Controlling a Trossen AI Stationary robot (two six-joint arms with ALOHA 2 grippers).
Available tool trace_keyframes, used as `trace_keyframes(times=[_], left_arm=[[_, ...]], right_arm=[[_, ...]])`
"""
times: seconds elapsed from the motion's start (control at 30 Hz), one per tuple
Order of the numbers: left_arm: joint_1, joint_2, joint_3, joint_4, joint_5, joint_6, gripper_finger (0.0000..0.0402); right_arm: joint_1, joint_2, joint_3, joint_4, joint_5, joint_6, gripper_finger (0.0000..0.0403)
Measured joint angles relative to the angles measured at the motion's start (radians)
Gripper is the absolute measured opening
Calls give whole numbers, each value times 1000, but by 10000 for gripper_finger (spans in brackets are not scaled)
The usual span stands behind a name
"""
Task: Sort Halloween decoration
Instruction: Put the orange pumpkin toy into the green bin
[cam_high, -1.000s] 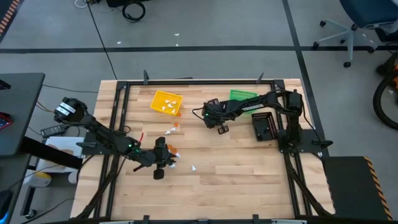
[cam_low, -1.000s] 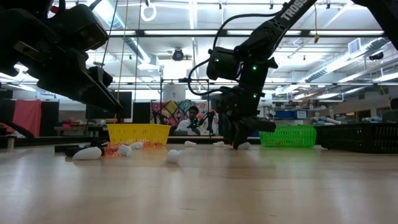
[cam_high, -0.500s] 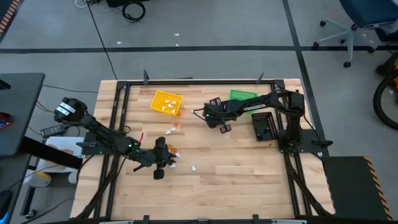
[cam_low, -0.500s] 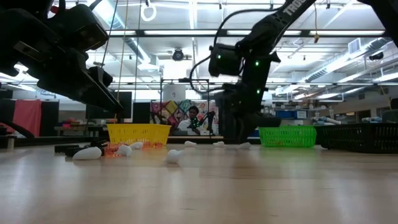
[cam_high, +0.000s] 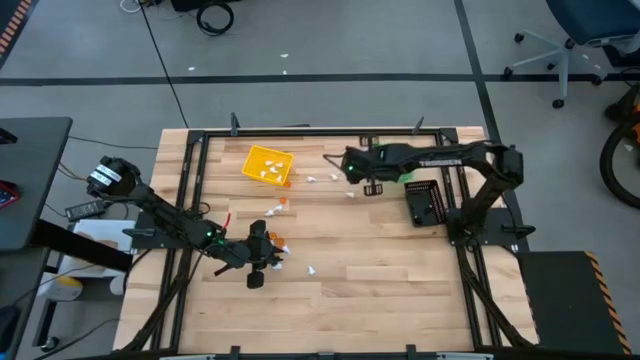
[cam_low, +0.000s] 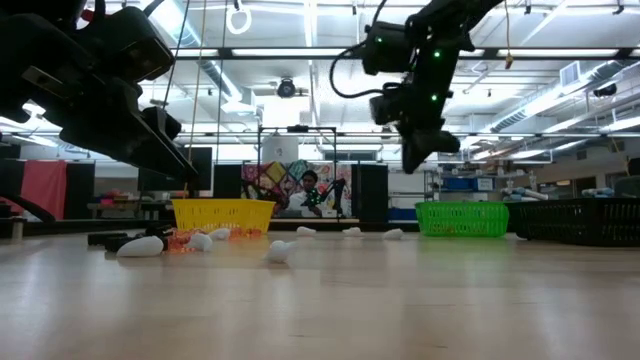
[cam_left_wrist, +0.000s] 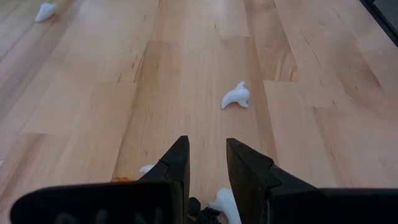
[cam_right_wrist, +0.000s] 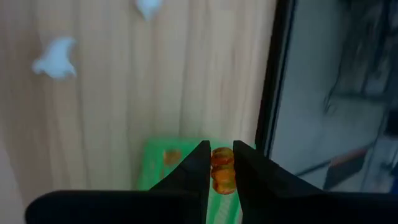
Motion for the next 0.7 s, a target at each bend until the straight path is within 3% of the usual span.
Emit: trace_keyframes(times=[0.1, 0.27, 0.7], left_arm=[[0, 0, 0, 0, 0, 0, 82], [0, 0, 0, 0, 0, 0, 82], [0, 0, 0, 9, 0, 7, 82]], right_arm=[[-45, -12, 0, -57, -9, 81, 72], [-138, -2, -26, -75, -143, 165, 73], [-308, 15, -138, 33, -346, 174, 81]])
